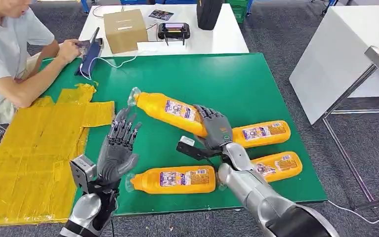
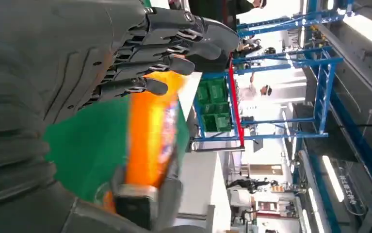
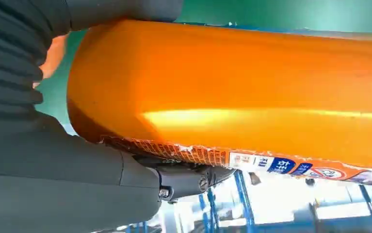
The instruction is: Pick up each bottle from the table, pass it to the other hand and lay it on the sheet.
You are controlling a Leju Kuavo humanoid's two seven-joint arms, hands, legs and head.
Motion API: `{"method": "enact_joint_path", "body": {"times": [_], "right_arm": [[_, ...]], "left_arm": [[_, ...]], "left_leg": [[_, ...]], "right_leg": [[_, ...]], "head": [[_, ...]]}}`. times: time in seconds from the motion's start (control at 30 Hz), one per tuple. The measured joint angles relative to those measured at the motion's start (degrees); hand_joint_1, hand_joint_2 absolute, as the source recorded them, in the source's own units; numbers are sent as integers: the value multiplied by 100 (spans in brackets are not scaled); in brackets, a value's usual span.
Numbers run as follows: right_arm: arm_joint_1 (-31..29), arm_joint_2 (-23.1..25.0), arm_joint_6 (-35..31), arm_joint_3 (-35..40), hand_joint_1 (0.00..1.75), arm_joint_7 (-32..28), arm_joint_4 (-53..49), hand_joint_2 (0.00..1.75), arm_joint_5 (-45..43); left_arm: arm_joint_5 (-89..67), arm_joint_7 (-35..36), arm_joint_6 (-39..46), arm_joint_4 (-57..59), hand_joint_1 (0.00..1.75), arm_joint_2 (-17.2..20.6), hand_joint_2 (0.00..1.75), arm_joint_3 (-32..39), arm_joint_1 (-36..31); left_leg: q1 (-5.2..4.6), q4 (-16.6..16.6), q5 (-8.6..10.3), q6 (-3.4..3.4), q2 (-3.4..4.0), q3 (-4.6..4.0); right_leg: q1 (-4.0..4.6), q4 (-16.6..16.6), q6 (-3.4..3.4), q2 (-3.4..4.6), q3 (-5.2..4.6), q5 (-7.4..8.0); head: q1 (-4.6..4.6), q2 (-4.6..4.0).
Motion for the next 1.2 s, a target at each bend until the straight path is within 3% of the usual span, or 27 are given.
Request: {"method": "enact_joint_path", "body": {"times": [0.23, 0.37, 0.53, 0.73, 1.2], "right_arm": [[424, 129, 28, -1117, 175, -810, -937, 175, -1094], [773, 212, 929, -1352, 175, -1133, -1624, 175, -2116], [1204, 304, 1328, -1258, 175, -1096, -2368, 175, -2244], [1641, 297, 2144, -652, 175, -1054, -3027, 175, -2356], [1958, 278, 1873, 807, 175, -841, -3253, 175, -1266]], "left_arm": [[-81, 0, 7, -61, 0, 15, 175, 0, 93], [-220, 37, 100, -87, 0, 24, 175, 0, 117], [-312, 63, 142, -87, 0, 26, 175, 0, 113], [-483, 68, 177, -92, 0, 28, 175, -24, 4], [-514, 122, 212, -92, 0, 31, 175, -22, -161]], "left_leg": [[0, 0, 0, 0, -1, -2], [0, 0, 0, 0, 0, -1], [1, 0, 0, -1, 0, -6], [1, -1, -1, -1, 4, -6], [1, -2, -1, -1, 3, -8]], "right_leg": [[0, 0, -1, 0, -1, -1], [1, 0, -1, 1, -3, -1], [2, 0, -2, 0, -10, -2], [1, 0, -3, 3, -13, -3], [1, 0, -4, 3, -15, -4]], "head": [[-2, 0], [0, 0], [0, 0], [0, 0], [2, 0]]}}
